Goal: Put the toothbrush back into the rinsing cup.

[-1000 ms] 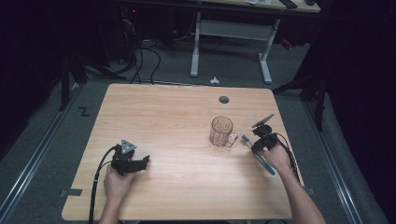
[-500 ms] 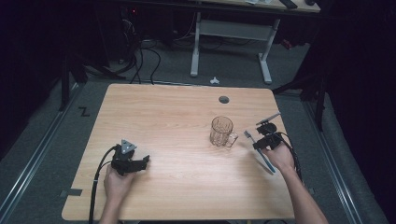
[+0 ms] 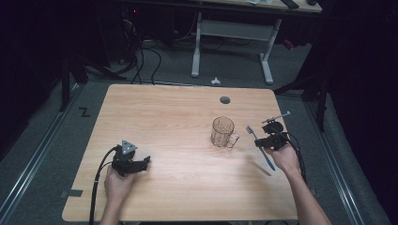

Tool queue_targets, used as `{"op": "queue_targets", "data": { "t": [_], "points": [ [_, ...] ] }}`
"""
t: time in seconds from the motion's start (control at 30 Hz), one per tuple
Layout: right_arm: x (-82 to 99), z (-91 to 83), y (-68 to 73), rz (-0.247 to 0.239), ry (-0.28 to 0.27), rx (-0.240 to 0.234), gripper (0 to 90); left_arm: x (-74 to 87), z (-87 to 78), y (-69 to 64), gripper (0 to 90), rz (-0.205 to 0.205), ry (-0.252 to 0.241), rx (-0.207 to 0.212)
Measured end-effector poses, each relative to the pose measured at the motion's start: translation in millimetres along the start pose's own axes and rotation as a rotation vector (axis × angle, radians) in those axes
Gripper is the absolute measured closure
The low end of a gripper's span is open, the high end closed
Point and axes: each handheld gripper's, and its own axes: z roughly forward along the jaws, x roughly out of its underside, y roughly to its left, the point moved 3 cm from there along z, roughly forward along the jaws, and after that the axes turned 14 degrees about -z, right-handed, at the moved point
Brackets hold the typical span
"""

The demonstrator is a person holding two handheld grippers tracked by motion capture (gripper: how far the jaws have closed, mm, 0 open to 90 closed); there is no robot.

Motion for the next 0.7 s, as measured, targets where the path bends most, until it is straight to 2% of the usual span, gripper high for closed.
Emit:
{"op": "queue_targets", "data": {
  "t": [0.07, 0.37, 0.6, 0.7],
  "points": [
    [1.2, -5.4, 1.0, -0.012, -0.038, -0.007, 79.9, 0.0, 0.0, 0.0, 23.8, 0.000, 0.000, 0.000],
    [-0.1, -19.2, 9.7, -0.028, -0.110, -0.047, 79.8, 0.0, 0.0, 0.1, 23.8, 0.001, 0.001, 0.000],
    [-1.7, -26.2, 13.3, -0.036, -0.173, -0.059, 79.8, 0.0, -0.1, 0.1, 23.7, 0.001, 0.001, 0.000],
    [-3.3, -36.9, 21.1, -0.051, -0.255, -0.062, 79.8, 0.0, 0.0, 0.0, 23.7, 0.000, 0.000, 0.000]
  ]
}}
